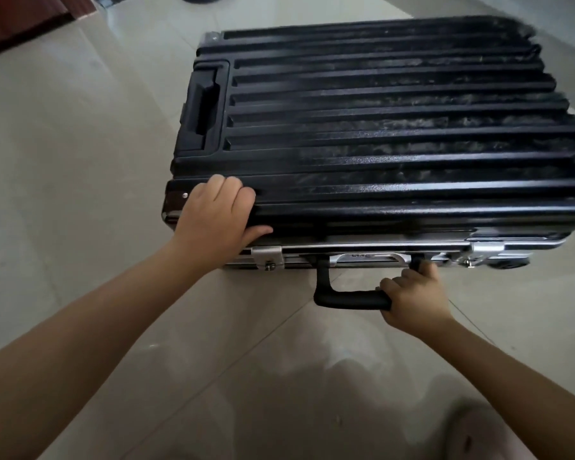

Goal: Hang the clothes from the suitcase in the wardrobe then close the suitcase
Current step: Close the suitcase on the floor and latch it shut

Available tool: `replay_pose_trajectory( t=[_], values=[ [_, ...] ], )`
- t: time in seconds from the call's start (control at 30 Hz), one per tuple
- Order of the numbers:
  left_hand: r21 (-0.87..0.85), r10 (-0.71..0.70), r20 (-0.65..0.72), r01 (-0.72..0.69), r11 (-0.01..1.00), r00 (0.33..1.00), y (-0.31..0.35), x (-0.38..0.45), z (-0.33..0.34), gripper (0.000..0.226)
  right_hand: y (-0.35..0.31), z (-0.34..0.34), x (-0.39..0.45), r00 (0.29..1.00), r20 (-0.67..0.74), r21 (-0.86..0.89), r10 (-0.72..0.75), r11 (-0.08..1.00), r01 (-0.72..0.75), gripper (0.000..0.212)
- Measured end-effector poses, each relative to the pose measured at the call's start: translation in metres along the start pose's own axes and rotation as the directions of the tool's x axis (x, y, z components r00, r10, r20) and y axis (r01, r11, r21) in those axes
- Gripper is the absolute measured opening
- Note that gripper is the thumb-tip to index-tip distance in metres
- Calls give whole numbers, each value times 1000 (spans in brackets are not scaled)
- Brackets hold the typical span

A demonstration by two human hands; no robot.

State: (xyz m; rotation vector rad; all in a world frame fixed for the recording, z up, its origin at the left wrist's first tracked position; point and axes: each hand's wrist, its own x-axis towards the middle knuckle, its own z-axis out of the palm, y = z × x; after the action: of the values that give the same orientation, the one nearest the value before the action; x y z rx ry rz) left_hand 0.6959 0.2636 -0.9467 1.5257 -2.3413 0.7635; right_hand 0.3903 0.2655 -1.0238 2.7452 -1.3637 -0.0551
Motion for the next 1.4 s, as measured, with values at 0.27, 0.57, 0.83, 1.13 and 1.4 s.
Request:
replay_pose_trajectory(
  t=[0.27,0.57,0.83,1.13,1.4],
  values=[
    [86,-175,94,167,982,980,0,25,15,45,34,-2,55,983,145,-92,-111,988,125,13],
    [35,-340,114,338,940,933,5,61,33,50,82,-37,126,885,451,-243,115,970,-2,23],
    [146,-329,55,319,936,943,14,59,54,77,94,-39,148,939,256,-64,231,973,-222,10],
    [143,-368,74,356,924,927,33,61,54,74,93,-26,127,944,250,15,214,974,-225,16],
    [-102,-403,69,408,907,913,28,62,46,37,88,-2,117,935,255,522,247,779,-348,35]
  ],
)
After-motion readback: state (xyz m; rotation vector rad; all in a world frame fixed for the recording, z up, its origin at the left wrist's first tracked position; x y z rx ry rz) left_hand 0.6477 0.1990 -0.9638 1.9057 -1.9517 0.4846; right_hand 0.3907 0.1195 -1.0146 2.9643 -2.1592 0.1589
